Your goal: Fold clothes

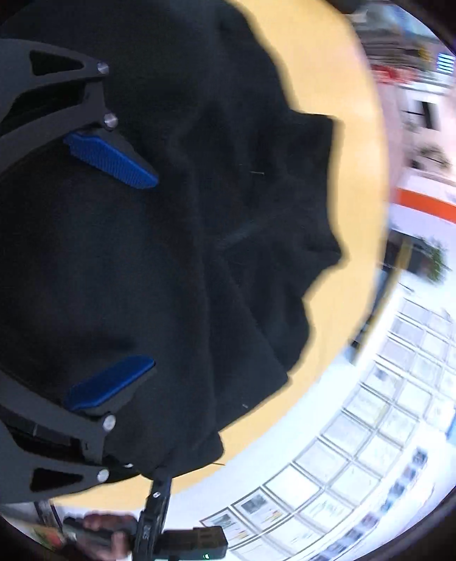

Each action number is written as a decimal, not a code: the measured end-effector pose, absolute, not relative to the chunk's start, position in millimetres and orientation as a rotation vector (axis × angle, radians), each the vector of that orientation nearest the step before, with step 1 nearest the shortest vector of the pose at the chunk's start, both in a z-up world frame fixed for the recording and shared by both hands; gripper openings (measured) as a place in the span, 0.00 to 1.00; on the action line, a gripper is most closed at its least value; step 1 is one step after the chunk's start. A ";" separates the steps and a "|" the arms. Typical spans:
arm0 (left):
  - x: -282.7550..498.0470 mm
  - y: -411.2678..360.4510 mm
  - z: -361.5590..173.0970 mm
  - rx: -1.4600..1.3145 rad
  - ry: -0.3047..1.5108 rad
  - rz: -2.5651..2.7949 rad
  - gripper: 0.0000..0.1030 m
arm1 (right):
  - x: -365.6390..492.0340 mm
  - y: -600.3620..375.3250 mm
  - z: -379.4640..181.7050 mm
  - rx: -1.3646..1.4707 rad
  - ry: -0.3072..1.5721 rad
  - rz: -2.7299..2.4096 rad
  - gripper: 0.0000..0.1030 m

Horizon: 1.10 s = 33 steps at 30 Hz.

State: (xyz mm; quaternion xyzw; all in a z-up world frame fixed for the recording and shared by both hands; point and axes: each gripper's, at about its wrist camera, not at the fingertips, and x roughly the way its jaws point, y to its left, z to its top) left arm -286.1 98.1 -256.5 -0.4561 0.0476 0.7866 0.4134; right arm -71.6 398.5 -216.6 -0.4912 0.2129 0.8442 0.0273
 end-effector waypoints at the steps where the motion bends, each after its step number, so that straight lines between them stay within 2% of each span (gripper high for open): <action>1: -284.7 99.5 -256.9 -1.144 0.138 1.982 0.98 | -67.0 392.3 -213.9 -1.508 0.636 2.629 0.44; 3: -282.0 99.2 -256.9 -1.145 0.156 1.985 0.98 | -68.7 376.8 -216.4 -1.530 0.574 2.651 0.21; 4: -280.5 97.5 -256.1 -1.145 0.154 1.983 0.98 | -70.7 369.2 -219.1 -1.550 0.542 2.655 0.20; 6: -274.1 83.6 -244.5 -1.141 0.095 1.980 0.97 | -71.2 369.8 -223.3 -1.563 0.542 2.642 0.11; 9: -259.7 59.3 -221.9 -1.042 0.045 2.022 0.97 | -64.8 375.2 -210.0 -1.470 0.549 2.673 0.08; 13: -257.5 42.5 -246.0 -1.126 0.171 2.052 0.97 | -51.7 375.8 -217.4 -1.548 0.499 2.622 0.08; 16: -255.0 52.3 -254.3 -1.128 0.279 2.048 0.97 | -52.1 379.8 -231.9 -1.633 0.553 2.554 0.12; 20: -262.8 57.0 -249.9 -1.123 0.191 2.048 0.97 | -56.4 375.3 -208.4 -1.596 0.454 2.577 0.42; 23: -270.3 57.2 -253.9 -1.156 0.150 2.055 0.97 | -56.8 371.4 -177.6 -1.502 0.390 2.674 0.47; 26: -267.3 58.1 -259.7 -1.134 0.211 2.074 0.96 | -65.2 360.5 -151.0 -1.411 0.321 2.809 0.65; 29: -253.5 38.1 -256.2 -1.122 0.220 2.125 0.96 | -98.8 343.9 -153.2 -1.446 0.295 2.917 0.66; 33: -236.2 -3.8 -260.2 -1.138 0.234 2.192 0.93 | -149.4 324.2 -212.0 -1.669 0.351 2.876 0.63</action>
